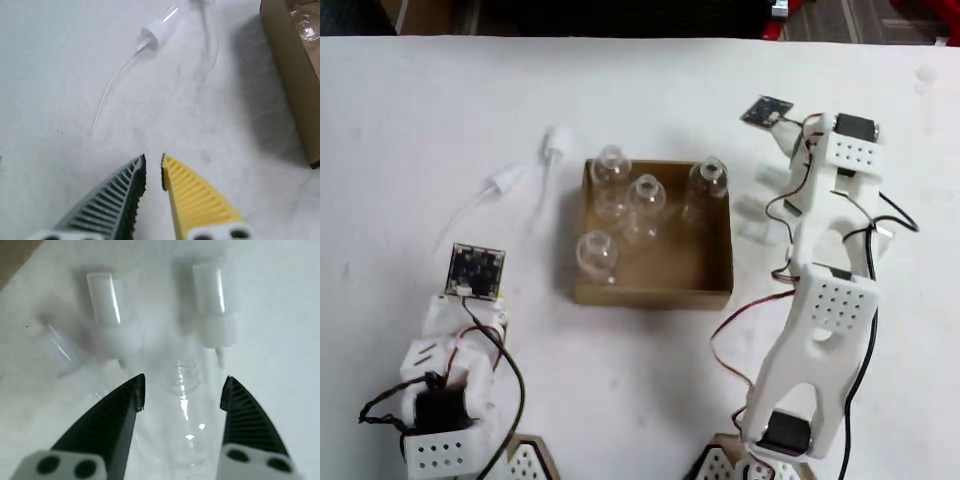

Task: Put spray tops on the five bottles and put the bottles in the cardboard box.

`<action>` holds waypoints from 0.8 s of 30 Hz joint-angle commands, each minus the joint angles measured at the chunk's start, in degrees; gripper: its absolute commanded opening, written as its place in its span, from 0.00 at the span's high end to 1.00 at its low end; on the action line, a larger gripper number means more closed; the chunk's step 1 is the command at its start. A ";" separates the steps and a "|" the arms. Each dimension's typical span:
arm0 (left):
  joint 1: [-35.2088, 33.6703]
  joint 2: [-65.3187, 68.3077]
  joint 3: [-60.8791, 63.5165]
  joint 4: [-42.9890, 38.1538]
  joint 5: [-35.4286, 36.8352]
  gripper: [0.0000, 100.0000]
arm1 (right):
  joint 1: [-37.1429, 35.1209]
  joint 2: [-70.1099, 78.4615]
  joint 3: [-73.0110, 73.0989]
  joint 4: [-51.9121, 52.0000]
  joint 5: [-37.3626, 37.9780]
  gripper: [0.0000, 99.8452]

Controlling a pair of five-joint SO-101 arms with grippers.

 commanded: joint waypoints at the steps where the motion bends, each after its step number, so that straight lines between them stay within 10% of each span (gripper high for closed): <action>1: 0.48 -0.13 0.00 0.26 -0.53 0.94 | 2.24 0.13 -3.34 0.75 0.79 0.78; 10: 0.48 -0.13 0.00 0.26 -0.53 0.94 | 2.42 -0.04 -3.43 0.66 0.79 0.98; 24: 0.57 -0.04 0.00 0.26 -0.53 0.94 | 3.03 -11.91 -11.25 12.70 -0.09 0.98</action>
